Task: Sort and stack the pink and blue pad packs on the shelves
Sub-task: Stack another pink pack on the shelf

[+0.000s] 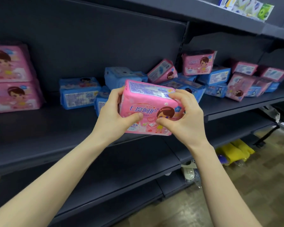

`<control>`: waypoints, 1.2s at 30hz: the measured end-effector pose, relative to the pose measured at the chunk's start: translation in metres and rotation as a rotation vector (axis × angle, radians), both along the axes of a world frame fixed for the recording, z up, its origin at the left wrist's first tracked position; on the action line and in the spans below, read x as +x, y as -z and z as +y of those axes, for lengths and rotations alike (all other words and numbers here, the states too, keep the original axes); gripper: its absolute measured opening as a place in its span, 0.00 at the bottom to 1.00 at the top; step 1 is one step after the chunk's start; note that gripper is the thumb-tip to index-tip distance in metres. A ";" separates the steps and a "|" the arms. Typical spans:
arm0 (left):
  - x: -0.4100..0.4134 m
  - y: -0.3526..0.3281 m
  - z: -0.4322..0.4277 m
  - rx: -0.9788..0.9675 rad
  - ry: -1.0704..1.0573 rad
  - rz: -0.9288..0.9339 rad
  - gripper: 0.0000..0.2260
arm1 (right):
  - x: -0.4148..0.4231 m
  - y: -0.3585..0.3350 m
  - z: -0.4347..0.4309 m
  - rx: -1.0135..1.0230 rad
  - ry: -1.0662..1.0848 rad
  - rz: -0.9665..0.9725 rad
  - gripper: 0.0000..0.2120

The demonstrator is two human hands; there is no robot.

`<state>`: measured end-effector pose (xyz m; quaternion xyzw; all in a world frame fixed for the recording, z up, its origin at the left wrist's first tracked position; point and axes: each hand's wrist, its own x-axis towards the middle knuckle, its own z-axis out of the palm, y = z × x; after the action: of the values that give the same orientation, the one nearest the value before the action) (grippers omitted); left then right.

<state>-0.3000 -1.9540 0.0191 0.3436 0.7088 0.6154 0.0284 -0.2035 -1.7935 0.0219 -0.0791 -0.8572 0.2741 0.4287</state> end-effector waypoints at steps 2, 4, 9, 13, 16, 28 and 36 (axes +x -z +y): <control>0.002 0.002 -0.020 -0.043 -0.036 0.010 0.27 | 0.000 0.003 -0.018 0.000 -0.014 -0.013 0.29; 0.004 0.004 -0.041 -0.082 -0.087 0.023 0.28 | -0.002 0.005 -0.037 0.006 -0.034 -0.026 0.29; 0.005 0.005 -0.093 -0.191 -0.217 0.061 0.30 | -0.017 0.011 -0.083 0.014 -0.106 -0.048 0.28; 0.002 0.004 -0.132 -0.243 -0.305 0.063 0.30 | -0.032 0.016 -0.118 0.029 -0.171 -0.097 0.29; 0.000 0.005 -0.157 -0.277 -0.374 0.060 0.30 | -0.045 0.017 -0.139 0.063 -0.238 -0.145 0.29; -0.040 -0.007 -0.214 -0.397 -0.660 0.046 0.34 | -0.119 0.011 -0.196 0.187 -0.405 -0.284 0.28; -0.082 -0.001 -0.229 -0.393 -0.750 -0.010 0.31 | -0.172 0.007 -0.217 0.348 -0.462 -0.327 0.28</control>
<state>-0.3824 -2.1825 0.0205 0.0470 0.8884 0.4380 -0.1293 -0.3752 -2.0107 0.0147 0.1491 -0.9439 0.1972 0.2191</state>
